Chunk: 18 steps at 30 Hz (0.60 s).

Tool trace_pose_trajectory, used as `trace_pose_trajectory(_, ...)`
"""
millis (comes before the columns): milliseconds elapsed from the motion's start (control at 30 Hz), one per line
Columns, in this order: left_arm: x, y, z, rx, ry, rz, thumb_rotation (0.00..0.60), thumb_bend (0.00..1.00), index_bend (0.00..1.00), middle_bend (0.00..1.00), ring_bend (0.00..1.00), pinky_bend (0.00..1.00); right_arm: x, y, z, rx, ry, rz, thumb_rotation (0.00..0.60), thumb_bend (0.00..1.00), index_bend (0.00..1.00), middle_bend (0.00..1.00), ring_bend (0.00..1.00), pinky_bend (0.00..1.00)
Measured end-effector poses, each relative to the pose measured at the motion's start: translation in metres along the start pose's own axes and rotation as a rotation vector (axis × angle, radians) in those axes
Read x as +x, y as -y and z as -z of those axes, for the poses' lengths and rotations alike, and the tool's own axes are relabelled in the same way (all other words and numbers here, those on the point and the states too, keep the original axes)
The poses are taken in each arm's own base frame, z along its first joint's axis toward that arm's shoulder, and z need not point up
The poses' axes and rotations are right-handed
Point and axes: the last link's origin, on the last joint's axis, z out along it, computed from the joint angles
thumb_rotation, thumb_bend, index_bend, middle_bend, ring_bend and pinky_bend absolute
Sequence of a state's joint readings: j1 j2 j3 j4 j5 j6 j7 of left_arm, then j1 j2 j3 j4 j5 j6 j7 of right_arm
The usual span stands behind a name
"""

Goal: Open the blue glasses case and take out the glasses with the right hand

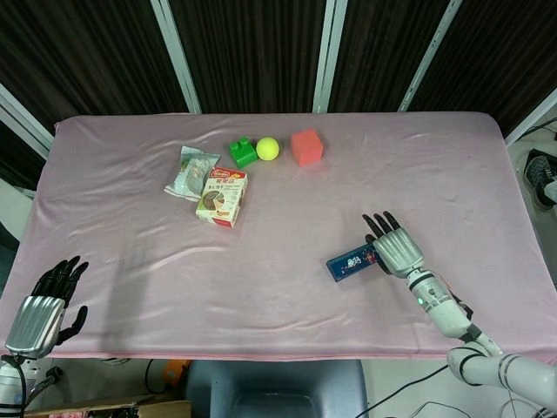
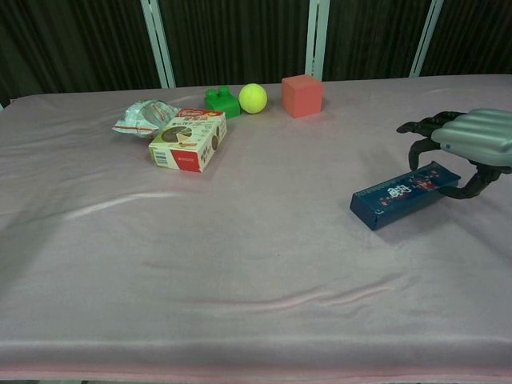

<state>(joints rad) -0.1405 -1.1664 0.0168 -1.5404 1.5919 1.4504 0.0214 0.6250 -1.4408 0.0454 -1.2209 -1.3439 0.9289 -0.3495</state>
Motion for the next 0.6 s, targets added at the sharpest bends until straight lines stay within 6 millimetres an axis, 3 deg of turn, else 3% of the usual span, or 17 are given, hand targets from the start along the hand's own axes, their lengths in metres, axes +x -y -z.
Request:
trace_pose_trajectory(233, 0.0000, -0.0004, 0.0004, -0.001, 0.000, -0.001, 0.600, 0.43, 0.00, 0.00, 0.00, 0.14, 0.0009, -0.0003, 0.0014, 0.002, -0.006, -0.004, 0.600, 0.48, 0.39, 0.06, 0.04, 0.00)
trace_pose_trajectory(433, 0.0000, -0.0002, 0.0005, 0.000, 0.000, -0.001, 0.600, 0.43, 0.00, 0.00, 0.00, 0.14, 0.0016, 0.0000, 0.0006, 0.002, -0.012, -0.008, 0.600, 0.48, 0.49, 0.06, 0.04, 0.00)
trace_pose_trajectory(600, 0.0003, 0.0000, 0.0002, 0.002, -0.001, -0.001, 0.600, 0.44, 0.00, 0.00, 0.00, 0.14, 0.0024, 0.0014, -0.0027, -0.001, -0.019, -0.016, 0.600, 0.48, 0.49, 0.06, 0.04, 0.00)
